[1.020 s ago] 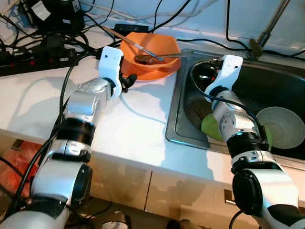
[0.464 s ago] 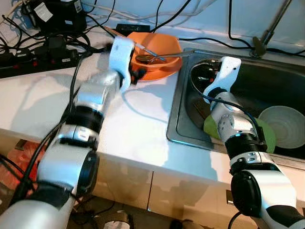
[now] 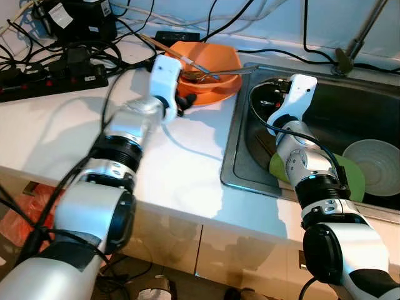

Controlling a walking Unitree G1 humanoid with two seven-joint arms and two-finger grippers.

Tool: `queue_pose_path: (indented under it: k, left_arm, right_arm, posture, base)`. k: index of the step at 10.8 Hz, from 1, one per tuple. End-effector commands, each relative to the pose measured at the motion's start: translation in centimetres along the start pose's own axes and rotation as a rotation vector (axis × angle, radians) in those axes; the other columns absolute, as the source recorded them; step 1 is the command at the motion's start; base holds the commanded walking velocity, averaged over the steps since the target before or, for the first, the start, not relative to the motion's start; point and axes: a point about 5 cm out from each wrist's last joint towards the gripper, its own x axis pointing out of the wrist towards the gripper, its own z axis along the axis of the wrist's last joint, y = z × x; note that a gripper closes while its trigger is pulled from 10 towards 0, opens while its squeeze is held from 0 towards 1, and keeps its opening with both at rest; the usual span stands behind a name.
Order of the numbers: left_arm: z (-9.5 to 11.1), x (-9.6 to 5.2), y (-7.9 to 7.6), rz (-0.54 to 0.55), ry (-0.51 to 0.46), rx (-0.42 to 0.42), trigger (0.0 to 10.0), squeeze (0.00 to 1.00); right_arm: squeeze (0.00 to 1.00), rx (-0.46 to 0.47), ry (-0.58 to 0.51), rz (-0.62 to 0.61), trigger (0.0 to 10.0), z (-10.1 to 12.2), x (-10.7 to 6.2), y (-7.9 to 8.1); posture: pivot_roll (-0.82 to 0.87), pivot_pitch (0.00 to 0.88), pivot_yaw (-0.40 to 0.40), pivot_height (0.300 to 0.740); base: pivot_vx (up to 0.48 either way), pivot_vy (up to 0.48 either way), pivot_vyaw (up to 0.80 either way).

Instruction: Kitchen organization

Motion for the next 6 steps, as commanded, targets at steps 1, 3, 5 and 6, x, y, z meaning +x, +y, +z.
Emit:
queue_pose_path:
  k: [1, 3, 5, 6]
  left_arm:
    - [0.95, 0.15, -0.3, 0.0, -0.017, 0.011, 10.0, 0.0]
    - [0.97, 0.51, -1.08, -0.012, -0.032, -0.006, 10.0, 0.0]
    - [0.74, 0.65, -1.2, -0.001, -0.026, -0.015, 10.0, 0.0]
    - [0.46, 0.68, -0.92, 0.03, -0.015, -0.037, 10.0, 0.0]
  right_arm:
    - [0.0, 0.009, -0.022, -0.015, 10.0, 0.24, -0.23, -0.46]
    - [0.0, 0.009, -0.022, -0.021, 10.0, 0.12, -0.32, -0.57]
    - [0.0, 0.011, -0.017, -0.023, 10.0, -0.09, -0.41, -0.58]
    - [0.0, 0.012, -0.012, -0.02, 10.0, -0.27, -0.43, -0.43]
  posture:
    - [0.07, 0.097, 0.018, 0.723]
    - [0.07, 0.099, 0.021, 0.723]
    - [0.07, 0.102, 0.02, 0.723]
    - [0.07, 0.103, 0.02, 0.723]
  base:
    - [0.0, 0.0, 0.0]
    - [0.0, 0.0, 0.0]
    - [0.0, 0.0, 0.0]
    - [0.0, 0.0, 0.0]
